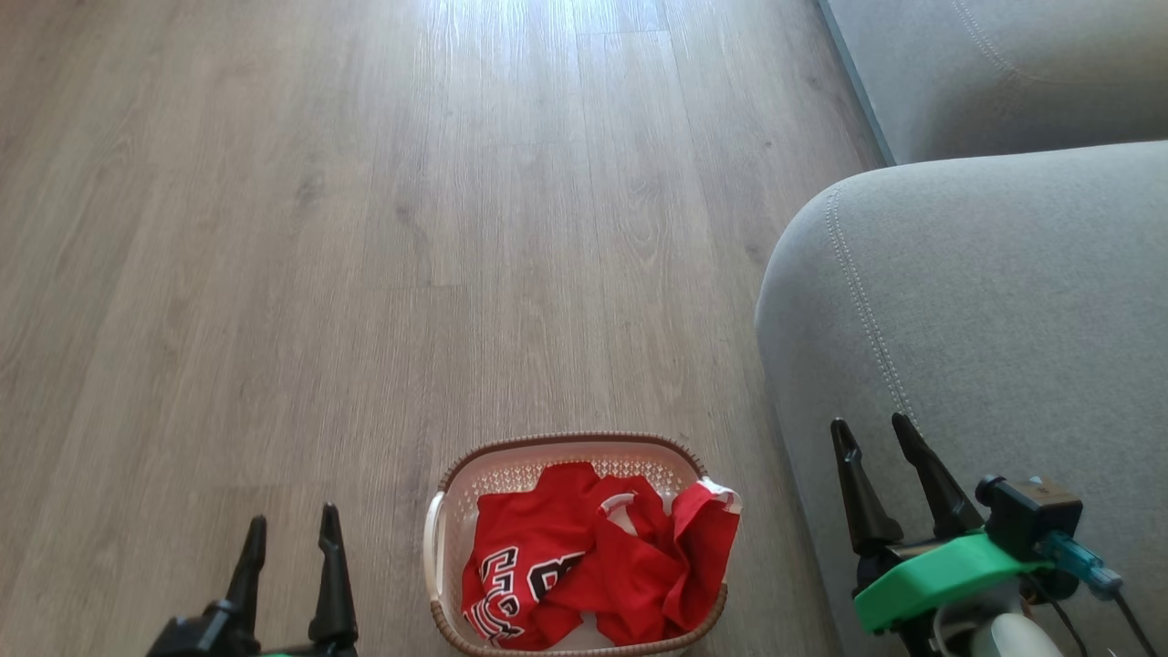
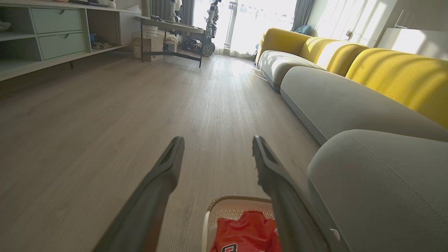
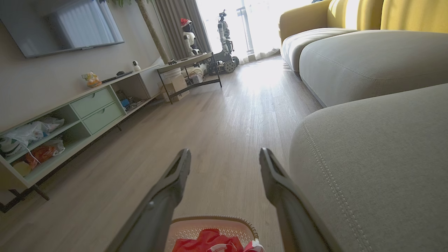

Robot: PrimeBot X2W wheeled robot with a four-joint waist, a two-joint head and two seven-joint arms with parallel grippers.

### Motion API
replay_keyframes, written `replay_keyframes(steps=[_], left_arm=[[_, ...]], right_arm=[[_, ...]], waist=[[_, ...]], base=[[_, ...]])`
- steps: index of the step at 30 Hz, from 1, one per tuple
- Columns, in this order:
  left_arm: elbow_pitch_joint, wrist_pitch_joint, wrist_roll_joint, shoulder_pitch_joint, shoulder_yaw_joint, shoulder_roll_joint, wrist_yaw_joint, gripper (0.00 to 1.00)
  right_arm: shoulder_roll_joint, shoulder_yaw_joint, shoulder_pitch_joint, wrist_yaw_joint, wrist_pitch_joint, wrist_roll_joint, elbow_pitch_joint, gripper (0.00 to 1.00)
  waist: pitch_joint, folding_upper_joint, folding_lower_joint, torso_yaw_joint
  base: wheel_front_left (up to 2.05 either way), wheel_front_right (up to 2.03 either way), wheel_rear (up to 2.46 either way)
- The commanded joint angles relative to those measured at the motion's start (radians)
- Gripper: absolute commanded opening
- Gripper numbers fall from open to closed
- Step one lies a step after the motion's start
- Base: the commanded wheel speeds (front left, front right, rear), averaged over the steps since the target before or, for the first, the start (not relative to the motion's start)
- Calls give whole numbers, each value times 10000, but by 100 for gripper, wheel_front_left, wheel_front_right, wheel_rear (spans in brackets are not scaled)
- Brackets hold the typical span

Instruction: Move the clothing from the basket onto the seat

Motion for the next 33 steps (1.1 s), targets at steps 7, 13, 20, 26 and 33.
replay_keyframes(steps=[7, 13, 20, 26, 33], left_arm=[[-284, -321, 985, -125, 179, 122, 119, 100], [-281, -469, 1523, -73, 163, 126, 164, 100], [-210, -567, 1788, -56, 191, 126, 214, 100], [-169, -567, 1669, -76, 213, 122, 234, 100], [-149, -567, 1653, -89, 212, 120, 244, 100]], right_arm=[[220, -51, -226, -2, -118, -1261, -283, 100], [330, -166, -209, -2, -130, -1988, -302, 100], [404, -231, -216, -2, -137, -2449, -297, 100], [404, -243, -232, -2, -137, -2442, -275, 100], [404, -263, -236, -2, -137, -2444, -291, 100]], waist=[[-13, 0, 0, -17], [-33, 0, 0, -21], [-33, 0, 0, -23], [-31, 0, 0, -27], [-22, 0, 0, -29]], base=[[0, 0, 0], [0, 0, 0], [0, 0, 0], [0, 0, 0], [0, 0, 0]])
